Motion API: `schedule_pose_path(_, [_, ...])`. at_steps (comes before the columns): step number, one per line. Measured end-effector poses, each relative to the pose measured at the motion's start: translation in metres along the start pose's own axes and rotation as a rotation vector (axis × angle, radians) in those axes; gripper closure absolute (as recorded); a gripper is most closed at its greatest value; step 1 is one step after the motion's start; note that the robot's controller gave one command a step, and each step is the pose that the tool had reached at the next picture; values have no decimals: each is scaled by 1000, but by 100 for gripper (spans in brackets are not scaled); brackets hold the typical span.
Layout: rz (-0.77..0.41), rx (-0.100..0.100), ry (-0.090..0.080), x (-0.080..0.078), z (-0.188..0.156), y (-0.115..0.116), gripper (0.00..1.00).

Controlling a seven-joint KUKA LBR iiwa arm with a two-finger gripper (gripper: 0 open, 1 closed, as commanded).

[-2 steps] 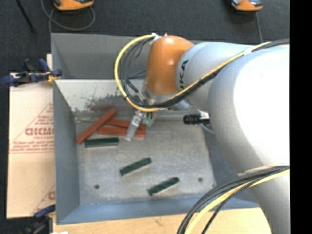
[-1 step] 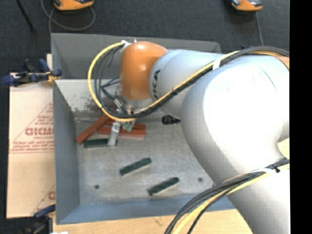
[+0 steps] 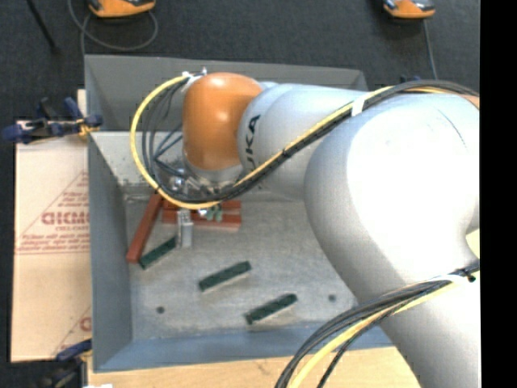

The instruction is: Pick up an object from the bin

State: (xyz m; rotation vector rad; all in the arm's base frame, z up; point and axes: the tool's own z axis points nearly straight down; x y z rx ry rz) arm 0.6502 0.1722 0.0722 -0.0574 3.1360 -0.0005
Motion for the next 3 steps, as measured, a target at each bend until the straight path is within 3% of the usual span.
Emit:
schedule_pose_path(1, [0, -1, -1, -1, -3, 1, 100])
schedule_pose_path(3, [2, -1, -3, -6, -69, -1, 100])
